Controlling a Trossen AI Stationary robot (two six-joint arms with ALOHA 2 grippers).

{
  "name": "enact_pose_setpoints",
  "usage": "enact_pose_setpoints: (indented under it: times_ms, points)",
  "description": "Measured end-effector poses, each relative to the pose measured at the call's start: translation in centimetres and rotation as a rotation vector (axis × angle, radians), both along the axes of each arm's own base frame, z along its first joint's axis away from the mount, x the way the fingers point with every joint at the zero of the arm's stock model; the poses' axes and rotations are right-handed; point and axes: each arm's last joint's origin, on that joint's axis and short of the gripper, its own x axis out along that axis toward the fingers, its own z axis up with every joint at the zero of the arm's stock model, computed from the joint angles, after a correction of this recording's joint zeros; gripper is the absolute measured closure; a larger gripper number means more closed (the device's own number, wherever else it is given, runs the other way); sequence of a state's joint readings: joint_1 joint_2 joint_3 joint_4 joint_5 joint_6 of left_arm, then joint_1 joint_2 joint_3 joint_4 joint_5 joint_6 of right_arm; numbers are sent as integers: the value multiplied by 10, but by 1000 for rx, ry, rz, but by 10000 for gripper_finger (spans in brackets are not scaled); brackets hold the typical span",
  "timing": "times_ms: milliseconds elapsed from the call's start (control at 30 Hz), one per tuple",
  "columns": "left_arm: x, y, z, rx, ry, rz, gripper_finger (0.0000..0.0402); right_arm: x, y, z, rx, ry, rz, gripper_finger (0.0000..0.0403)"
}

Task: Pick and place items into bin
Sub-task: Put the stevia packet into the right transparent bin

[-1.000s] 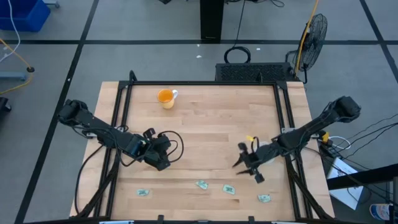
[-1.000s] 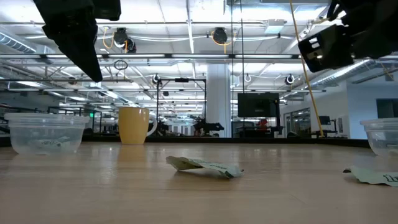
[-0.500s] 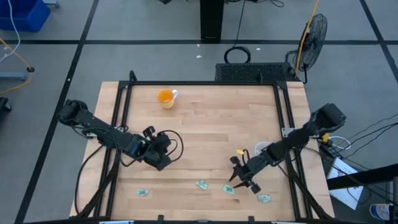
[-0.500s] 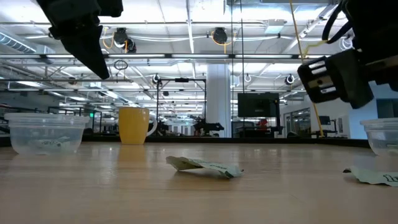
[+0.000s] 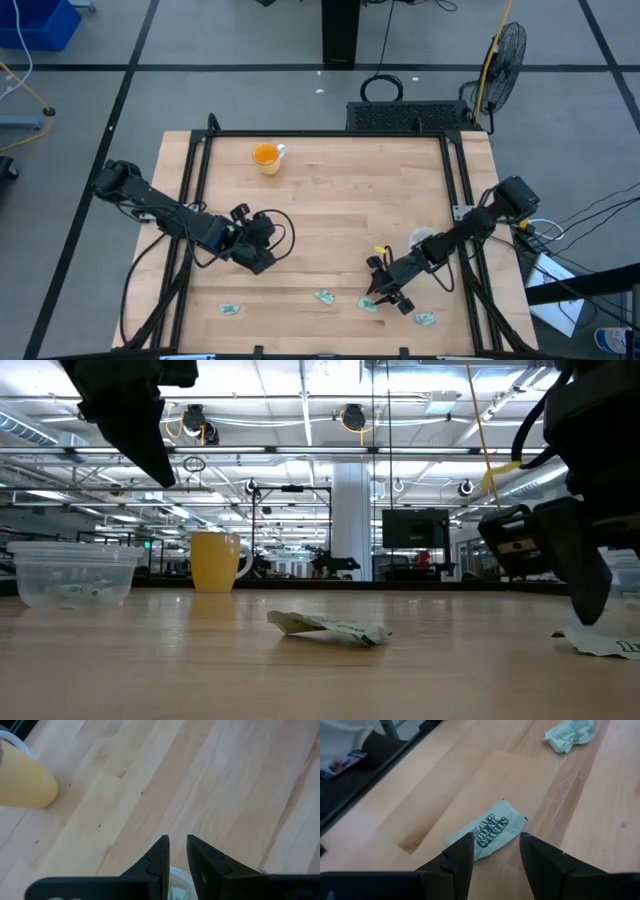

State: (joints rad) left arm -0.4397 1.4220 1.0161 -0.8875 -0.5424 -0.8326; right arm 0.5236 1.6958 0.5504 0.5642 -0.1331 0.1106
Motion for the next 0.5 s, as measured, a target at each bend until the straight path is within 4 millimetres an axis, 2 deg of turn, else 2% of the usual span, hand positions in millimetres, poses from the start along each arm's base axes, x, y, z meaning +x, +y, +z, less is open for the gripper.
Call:
enact_pose_setpoints:
  times_ms: [333, 500]
  points:
    - [10, -5, 4, -57, -117, 0, 330, 4, 2, -8, 11, 31, -21, 251]
    - [17, -8, 8, -94, -196, 0, 330, 4, 2, -12, 8, 45, -27, 275]
